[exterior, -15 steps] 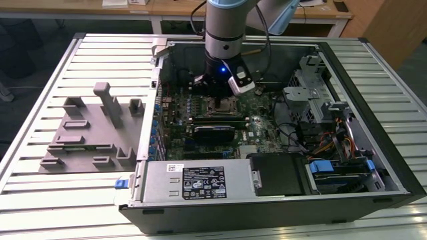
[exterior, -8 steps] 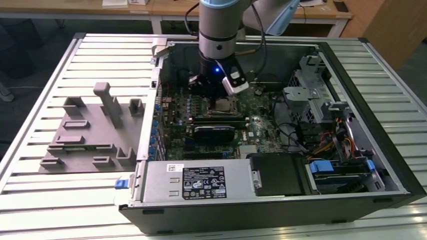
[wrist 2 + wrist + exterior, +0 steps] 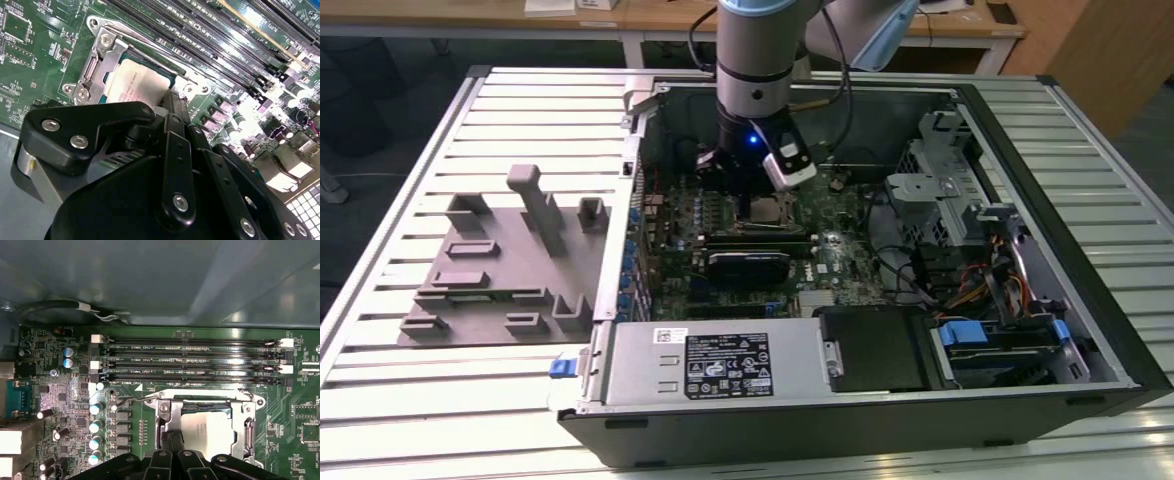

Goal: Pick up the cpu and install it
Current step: 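Close the cpu cover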

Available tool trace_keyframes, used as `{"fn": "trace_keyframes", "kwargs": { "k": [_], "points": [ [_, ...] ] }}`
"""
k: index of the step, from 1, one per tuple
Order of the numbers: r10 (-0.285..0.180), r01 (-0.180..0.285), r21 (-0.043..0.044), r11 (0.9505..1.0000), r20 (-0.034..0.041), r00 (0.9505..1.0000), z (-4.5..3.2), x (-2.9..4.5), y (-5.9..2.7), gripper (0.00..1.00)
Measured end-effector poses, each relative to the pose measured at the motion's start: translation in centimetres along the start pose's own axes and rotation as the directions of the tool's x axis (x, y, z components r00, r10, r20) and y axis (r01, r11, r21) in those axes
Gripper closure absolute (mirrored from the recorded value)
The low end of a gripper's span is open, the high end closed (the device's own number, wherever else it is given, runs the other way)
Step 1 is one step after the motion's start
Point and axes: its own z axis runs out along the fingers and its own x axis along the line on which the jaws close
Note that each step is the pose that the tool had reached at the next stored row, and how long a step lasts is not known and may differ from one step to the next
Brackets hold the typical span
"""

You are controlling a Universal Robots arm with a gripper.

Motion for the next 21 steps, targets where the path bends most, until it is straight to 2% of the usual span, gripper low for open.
{"fn": "trace_keyframes", "kwargs": {
  "k": [14, 16, 18, 21],
  "points": [
    [0.000, 0.000, 0.0000, 1.0000, 0.0004, 1.0000, -0.03, -0.20, 0.05, 0.89],
    [0.000, 0.000, -0.0018, 1.0000, 0.0007, 1.0000, -0.04, 0.11, 0.04, 0.89],
    [0.000, 0.000, -0.0073, 1.0000, 0.0006, 1.0000, -0.03, 0.36, 0.04, 0.89],
    [0.000, 0.000, -0.0134, 0.9999, 0.0005, 1.0000, -0.04, 0.42, 0.04, 0.89]
  ]
}}
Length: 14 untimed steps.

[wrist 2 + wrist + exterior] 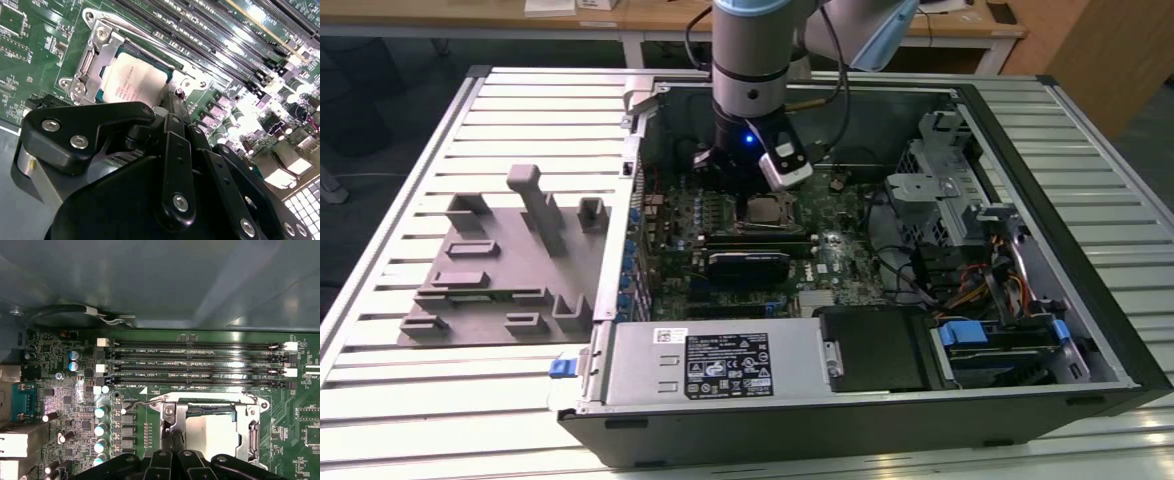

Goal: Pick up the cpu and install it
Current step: 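Close the cpu cover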

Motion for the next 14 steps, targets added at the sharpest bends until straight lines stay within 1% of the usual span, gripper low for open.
{"fn": "trace_keyframes", "kwargs": {
  "k": [2, 6, 9, 14],
  "points": [
    [0.000, 0.000, -0.0029, 1.0000, 0.0000, 1.0000, 0.01, 0.00, 0.00, 0.89],
    [0.000, 0.000, -0.0130, 0.9999, -0.0001, 1.0000, 0.01, 0.00, 0.00, 0.89],
    [0.000, 0.000, -0.0137, 0.9999, 0.0000, 1.0000, 0.02, 0.00, 0.00, 0.89],
    [0.000, 0.000, -0.0134, 0.9999, -0.0003, 1.0000, 0.24, 0.01, -0.01, 0.89]
  ]
}}
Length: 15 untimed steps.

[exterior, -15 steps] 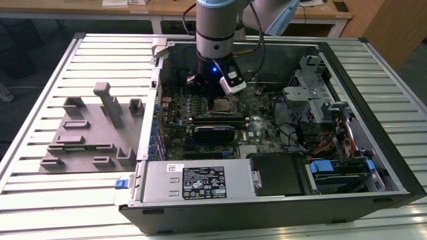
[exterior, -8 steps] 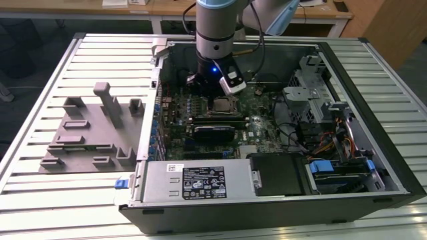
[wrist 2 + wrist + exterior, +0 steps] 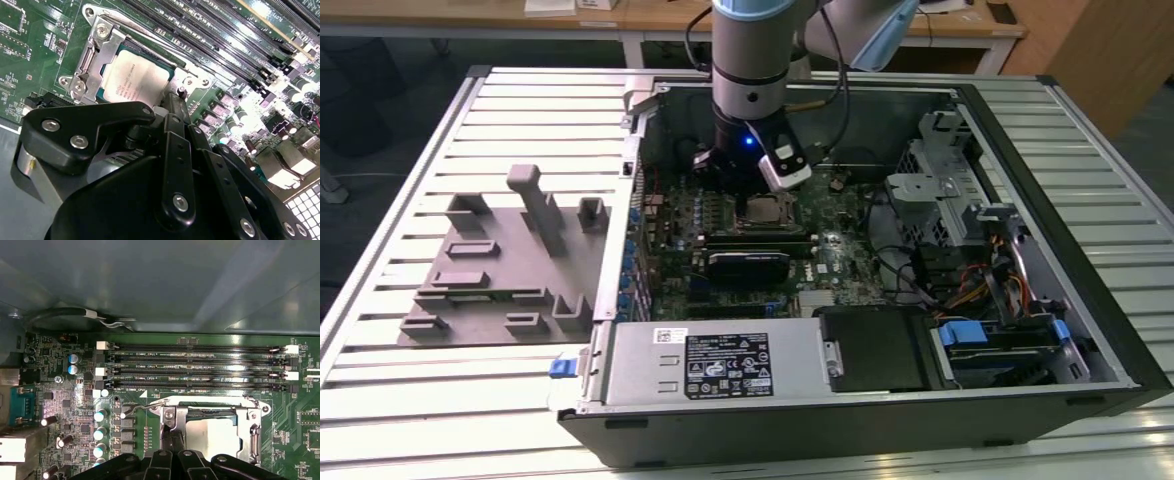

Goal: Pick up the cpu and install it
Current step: 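Close the cpu cover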

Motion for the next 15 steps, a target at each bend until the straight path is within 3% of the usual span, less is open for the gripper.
{"fn": "trace_keyframes", "kwargs": {
  "k": [15],
  "points": [
    [0.000, 0.000, -0.0024, 1.0000, 0.0001, 1.0000, 0.03, -0.43, 0.01, 0.89]
  ]
}}
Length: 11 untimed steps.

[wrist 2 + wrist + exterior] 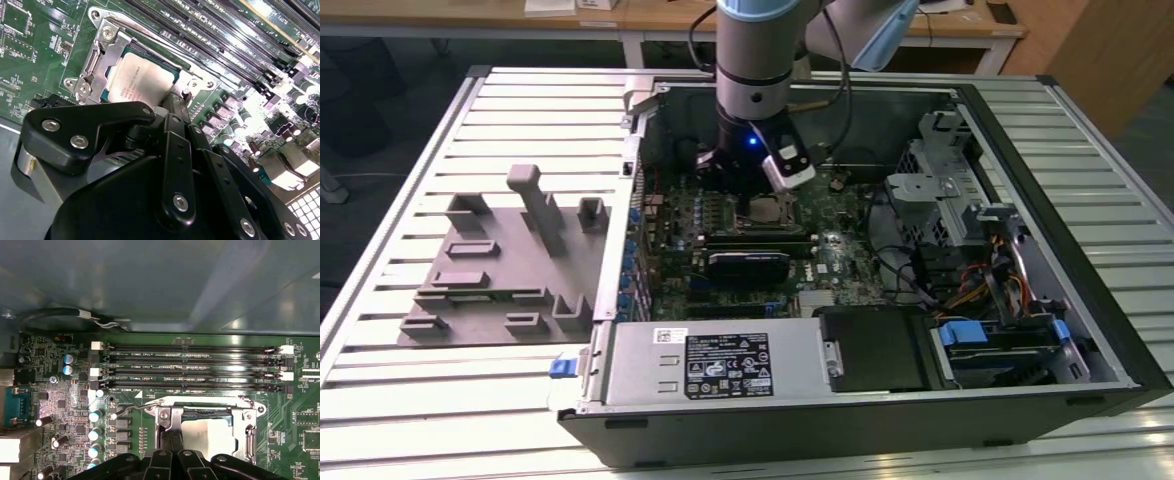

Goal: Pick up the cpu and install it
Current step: 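Close the cpu cover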

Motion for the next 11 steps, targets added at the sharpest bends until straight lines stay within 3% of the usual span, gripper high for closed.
{"fn": "trace_keyframes", "kwargs": {
  "k": [11],
  "points": [
    [0.000, 0.000, -0.0027, 1.0000, -0.0008, 1.0000, -0.10, -0.35, 0.01, 0.89]
  ]
}}
